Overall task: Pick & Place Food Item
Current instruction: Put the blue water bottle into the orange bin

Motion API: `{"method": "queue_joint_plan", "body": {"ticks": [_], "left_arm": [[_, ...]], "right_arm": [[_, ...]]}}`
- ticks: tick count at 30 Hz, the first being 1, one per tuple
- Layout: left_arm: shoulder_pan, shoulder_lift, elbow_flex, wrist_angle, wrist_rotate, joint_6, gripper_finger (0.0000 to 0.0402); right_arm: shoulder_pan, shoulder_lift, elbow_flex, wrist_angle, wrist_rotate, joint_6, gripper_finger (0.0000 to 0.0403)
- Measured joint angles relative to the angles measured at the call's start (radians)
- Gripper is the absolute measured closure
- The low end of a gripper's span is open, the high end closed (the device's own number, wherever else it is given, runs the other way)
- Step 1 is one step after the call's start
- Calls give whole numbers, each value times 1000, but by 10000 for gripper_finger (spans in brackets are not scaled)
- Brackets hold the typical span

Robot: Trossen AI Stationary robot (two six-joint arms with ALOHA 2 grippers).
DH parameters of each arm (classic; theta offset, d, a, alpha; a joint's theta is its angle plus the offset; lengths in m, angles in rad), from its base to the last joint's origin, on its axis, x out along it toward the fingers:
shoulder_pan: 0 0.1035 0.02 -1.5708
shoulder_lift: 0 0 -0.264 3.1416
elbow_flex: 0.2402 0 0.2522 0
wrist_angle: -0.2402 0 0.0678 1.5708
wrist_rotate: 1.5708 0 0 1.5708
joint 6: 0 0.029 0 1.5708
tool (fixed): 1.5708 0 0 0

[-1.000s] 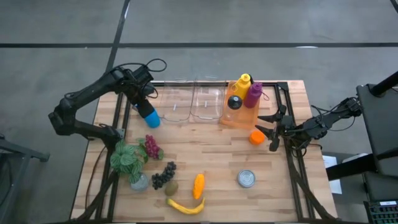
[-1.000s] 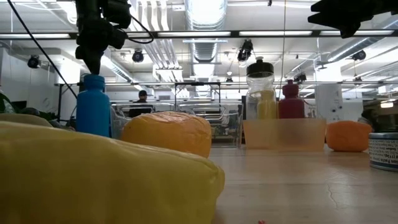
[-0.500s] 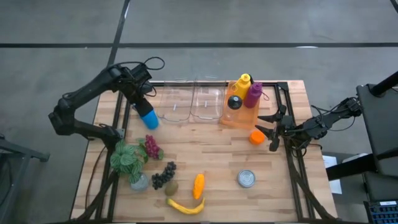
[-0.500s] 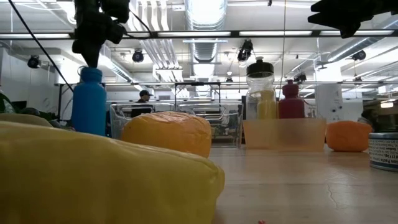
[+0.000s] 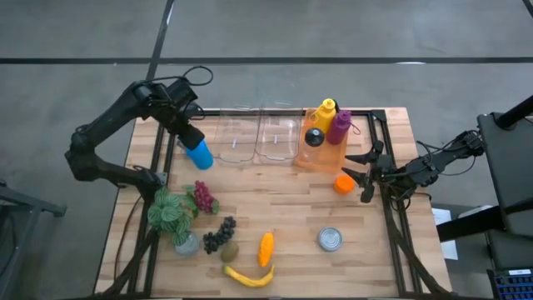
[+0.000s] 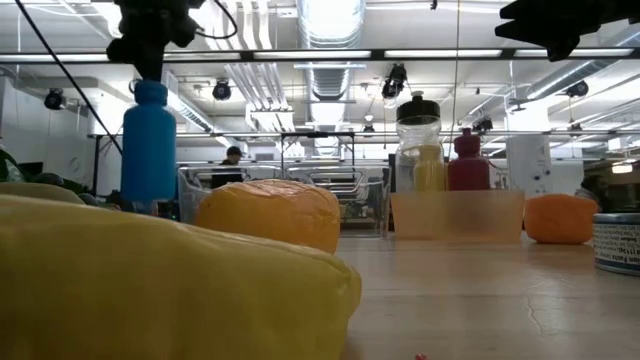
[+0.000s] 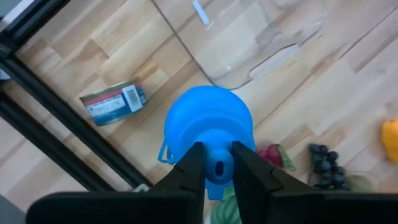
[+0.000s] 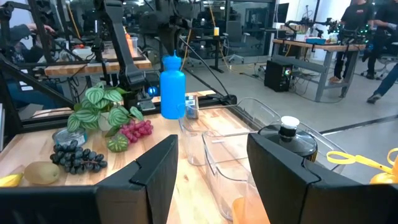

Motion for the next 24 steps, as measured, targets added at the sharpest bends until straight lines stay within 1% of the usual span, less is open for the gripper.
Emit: {"method": "queue_joint_plan", "body": {"ticks": [10, 15, 20, 24], "left_arm": [[-129, -5, 119, 0, -4, -208, 344], [-195, -5, 139, 6, -33, -348, 344], [-228, 4, 140, 62, -37, -373, 344], [-229, 31, 154, 116, -34, -337, 344]], "right_arm": [[0, 0, 0, 0, 0, 0, 213], [0, 0, 0, 0, 0, 0, 213], [0, 0, 0, 0, 0, 0, 213], [0, 0, 0, 0, 0, 0, 213]]}}
